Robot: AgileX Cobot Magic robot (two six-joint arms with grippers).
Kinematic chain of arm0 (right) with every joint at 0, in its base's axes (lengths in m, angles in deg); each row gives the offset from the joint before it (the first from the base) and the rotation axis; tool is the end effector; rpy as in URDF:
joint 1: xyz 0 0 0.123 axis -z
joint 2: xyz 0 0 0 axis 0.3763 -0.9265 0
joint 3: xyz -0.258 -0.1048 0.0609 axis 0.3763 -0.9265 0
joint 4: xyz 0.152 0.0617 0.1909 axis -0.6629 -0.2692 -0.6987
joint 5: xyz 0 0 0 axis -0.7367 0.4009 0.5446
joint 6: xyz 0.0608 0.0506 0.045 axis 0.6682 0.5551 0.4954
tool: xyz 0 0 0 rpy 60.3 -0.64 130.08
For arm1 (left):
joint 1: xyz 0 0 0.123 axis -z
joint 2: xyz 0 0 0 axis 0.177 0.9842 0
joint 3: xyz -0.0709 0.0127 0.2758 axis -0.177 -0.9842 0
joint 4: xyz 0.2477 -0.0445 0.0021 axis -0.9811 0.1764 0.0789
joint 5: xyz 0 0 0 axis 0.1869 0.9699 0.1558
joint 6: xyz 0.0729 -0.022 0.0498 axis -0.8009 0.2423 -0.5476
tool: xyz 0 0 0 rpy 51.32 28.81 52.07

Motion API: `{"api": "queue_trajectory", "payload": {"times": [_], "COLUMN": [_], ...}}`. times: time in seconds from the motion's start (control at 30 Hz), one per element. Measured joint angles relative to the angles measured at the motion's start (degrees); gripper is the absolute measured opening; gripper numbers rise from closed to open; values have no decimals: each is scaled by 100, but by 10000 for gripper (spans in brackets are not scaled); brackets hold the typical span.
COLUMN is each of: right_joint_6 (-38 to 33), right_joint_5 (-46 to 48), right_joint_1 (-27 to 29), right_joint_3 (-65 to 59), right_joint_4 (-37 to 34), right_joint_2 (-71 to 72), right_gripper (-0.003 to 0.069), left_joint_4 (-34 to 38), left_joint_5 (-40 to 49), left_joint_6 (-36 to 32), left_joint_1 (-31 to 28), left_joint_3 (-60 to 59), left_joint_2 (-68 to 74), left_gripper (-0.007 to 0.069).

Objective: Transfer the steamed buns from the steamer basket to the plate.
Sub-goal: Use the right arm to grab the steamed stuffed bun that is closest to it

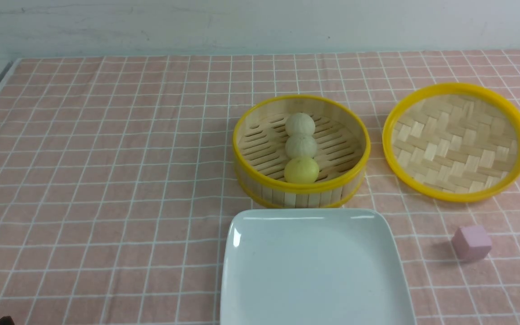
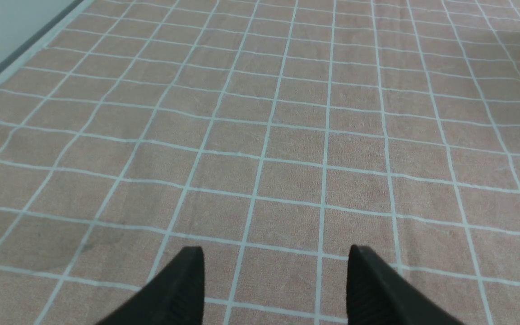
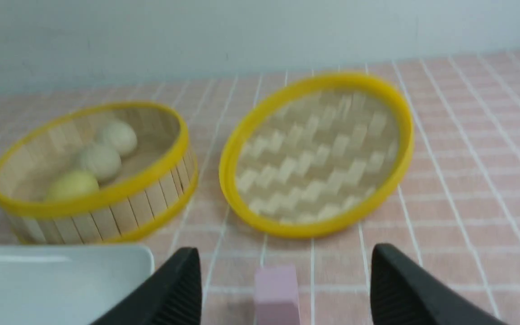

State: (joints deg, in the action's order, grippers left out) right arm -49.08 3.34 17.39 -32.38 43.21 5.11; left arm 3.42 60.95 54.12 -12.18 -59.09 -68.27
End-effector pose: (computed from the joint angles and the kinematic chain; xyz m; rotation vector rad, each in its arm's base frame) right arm 0.0404 0.0073 0.2432 0.0248 1.6860 0.2127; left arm 0.0516 0.0052 0.1724 -0.1384 1.8788 0.0008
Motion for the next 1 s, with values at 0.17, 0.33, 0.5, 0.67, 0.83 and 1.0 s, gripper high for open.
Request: {"api": "queue_trajectory", "payload": {"times": [0.17, 0.33, 0.5, 0.67, 0.83, 1.0], "right_joint_6": [-33, -90, -90, -90, -90, -90], "right_joint_5": [810, 1527, 1468, 1374, 1296, 1296], "right_joint_1": [0, 0, 0, 0, 0, 0], "right_joint_3": [1081, 1918, 2065, 2052, 2052, 2052], "right_joint_4": [-5, -35, -182, -216, -258, -289], "right_joint_2": [0, 6, 20, 20, 20, 20], "right_gripper": [495, 495, 495, 495, 495, 495], "left_joint_4": [0, 0, 0, 0, 0, 0], "left_joint_5": [0, 0, 0, 0, 0, 0], "left_joint_6": [0, 0, 0, 0, 0, 0], "left_joint_1": [0, 0, 0, 0, 0, 0], "left_joint_3": [0, 0, 0, 0, 0, 0], "left_joint_2": [0, 0, 0, 0, 0, 0], "left_gripper": [438, 438, 438, 438, 438, 438]}}
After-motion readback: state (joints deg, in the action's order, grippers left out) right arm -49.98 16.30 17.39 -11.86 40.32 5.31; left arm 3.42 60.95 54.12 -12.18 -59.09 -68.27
